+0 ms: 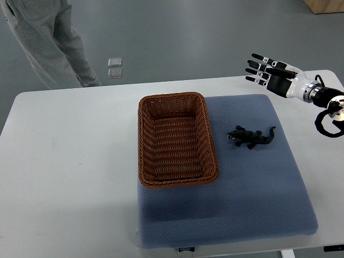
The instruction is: Place crocodile in brown basket with right hand
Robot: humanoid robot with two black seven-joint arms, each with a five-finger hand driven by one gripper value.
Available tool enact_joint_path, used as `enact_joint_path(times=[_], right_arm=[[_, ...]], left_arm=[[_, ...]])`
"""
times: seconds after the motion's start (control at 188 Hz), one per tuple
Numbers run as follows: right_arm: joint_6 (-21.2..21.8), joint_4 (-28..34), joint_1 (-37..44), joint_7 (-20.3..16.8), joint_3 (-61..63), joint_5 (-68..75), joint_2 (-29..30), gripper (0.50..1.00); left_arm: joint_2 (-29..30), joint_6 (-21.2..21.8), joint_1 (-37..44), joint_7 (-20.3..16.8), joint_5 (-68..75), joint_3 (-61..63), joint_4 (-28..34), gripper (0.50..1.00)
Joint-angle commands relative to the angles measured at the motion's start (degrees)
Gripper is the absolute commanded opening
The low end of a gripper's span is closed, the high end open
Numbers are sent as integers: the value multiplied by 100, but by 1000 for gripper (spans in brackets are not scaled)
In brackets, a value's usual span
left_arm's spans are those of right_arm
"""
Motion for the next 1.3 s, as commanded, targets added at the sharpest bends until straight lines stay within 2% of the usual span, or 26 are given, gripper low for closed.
enact_joint_path(times=[0.0,0.398,0.631,0.748,1.082,1.294], right_arm=[[5,-1,-4,-5,-7,-10,-1,934],[40,-1,14,39,-7,-353,-71,934],[479,-1,22,206,-7,-1100,-141,932],[710,-1,92,460,-16,-1512,-194,932],[710,105,365,1383,-16,-4141,-475,932],[710,298,541,2412,-16,-6215,-678,932]], left_arm=[[0,8,-2,0,0,0,4,1000],[0,17,-2,0,0,9,4,1000],[0,17,-11,0,0,9,4,1000],[0,17,-11,0,0,9,4,1000],[0,17,-11,0,0,9,4,1000],[0,17,-11,0,0,9,4,1000]])
